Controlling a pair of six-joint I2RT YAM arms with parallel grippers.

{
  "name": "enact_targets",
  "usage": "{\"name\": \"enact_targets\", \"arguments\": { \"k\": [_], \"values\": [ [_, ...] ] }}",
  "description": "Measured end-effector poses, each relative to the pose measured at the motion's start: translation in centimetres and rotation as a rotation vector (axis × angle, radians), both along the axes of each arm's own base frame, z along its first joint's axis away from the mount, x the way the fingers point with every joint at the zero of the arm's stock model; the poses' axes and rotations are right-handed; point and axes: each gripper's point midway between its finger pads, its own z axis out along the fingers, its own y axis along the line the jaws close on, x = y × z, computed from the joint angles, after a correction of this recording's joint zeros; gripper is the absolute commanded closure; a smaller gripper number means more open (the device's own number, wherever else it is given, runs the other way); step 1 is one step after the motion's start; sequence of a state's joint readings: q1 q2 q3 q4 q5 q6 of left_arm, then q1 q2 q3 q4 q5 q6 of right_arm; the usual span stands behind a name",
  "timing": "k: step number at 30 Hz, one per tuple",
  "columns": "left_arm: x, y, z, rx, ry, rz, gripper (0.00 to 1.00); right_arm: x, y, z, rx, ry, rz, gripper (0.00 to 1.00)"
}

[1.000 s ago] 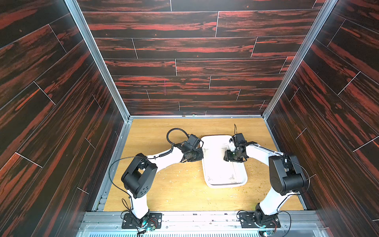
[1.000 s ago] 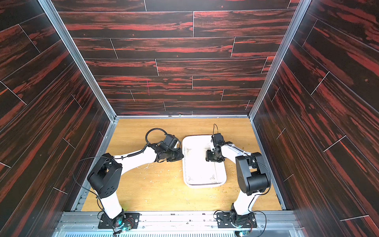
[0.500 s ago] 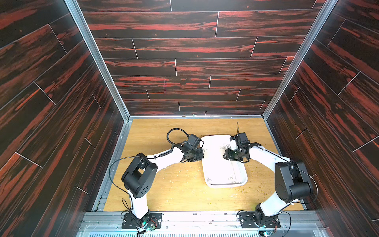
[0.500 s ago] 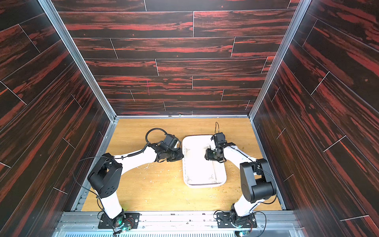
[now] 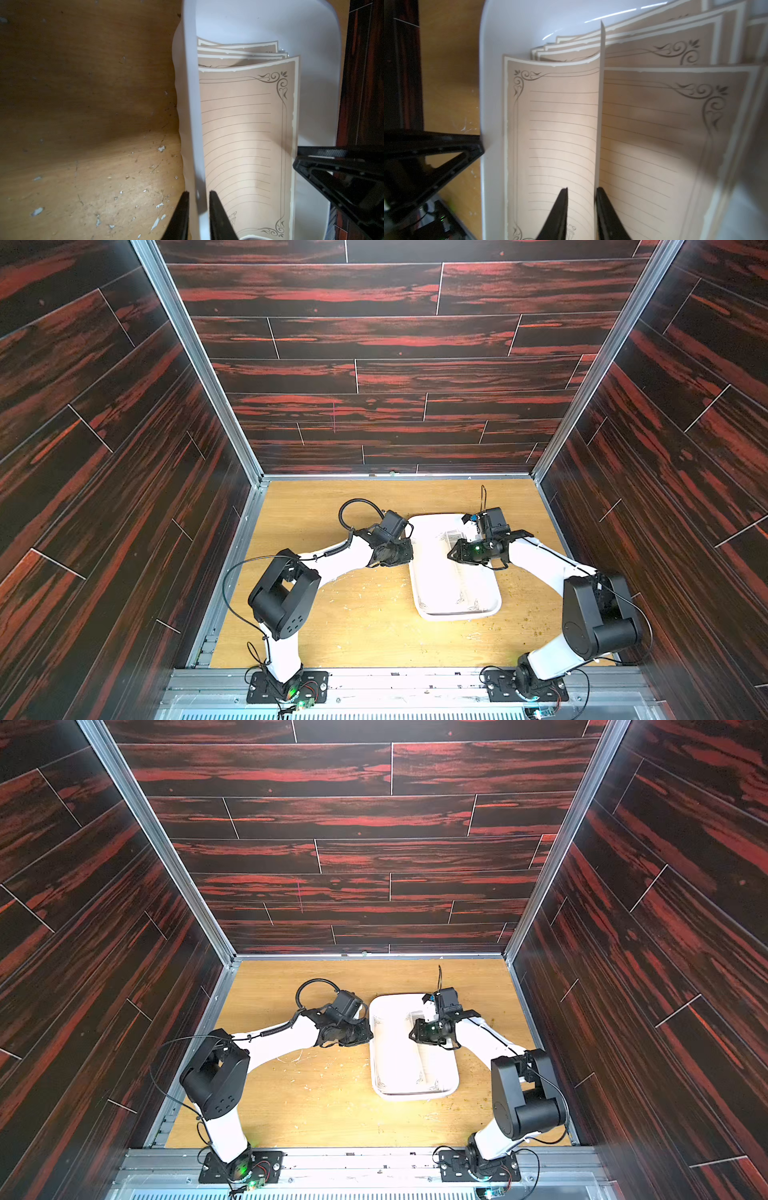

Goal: Take out the stationery paper from the storage box
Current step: Pick up the stationery paper from the storage box.

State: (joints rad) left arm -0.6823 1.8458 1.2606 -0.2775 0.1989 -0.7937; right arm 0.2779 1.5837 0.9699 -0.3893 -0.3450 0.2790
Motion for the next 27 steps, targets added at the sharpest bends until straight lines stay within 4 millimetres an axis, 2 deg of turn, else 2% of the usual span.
{"name": "enact_targets", "arguments": {
  "k": [6, 12, 20, 23, 27],
  "values": [
    [0.0, 0.0, -0.1, 0.001, 0.001, 0.0, 0.79, -0.9, 0.9, 0.0, 0.056, 0.03, 0.032, 0.69],
    [0.0, 0.0, 0.0, 0.001, 0.001, 0.0, 0.78, -0.9, 0.7, -0.4, 0.043, 0.038, 0.028, 0.73],
    [0.2, -0.2, 0.3, -0.003, -0.008, -0.003, 0.78, -1.0, 0.6, -1.3, 0.031, 0.063, 0.024, 0.69],
    [0.2, -0.2, 0.3, -0.002, -0.009, -0.005, 0.78, -1.1, 0.8, -1.2, 0.044, 0.068, 0.027, 0.73],
    [0.2, -0.2, 0.3, -0.002, -0.009, -0.005, 0.78, -1.0, 0.7, -1.3, 0.042, 0.069, 0.018, 0.83]
  ]
}}
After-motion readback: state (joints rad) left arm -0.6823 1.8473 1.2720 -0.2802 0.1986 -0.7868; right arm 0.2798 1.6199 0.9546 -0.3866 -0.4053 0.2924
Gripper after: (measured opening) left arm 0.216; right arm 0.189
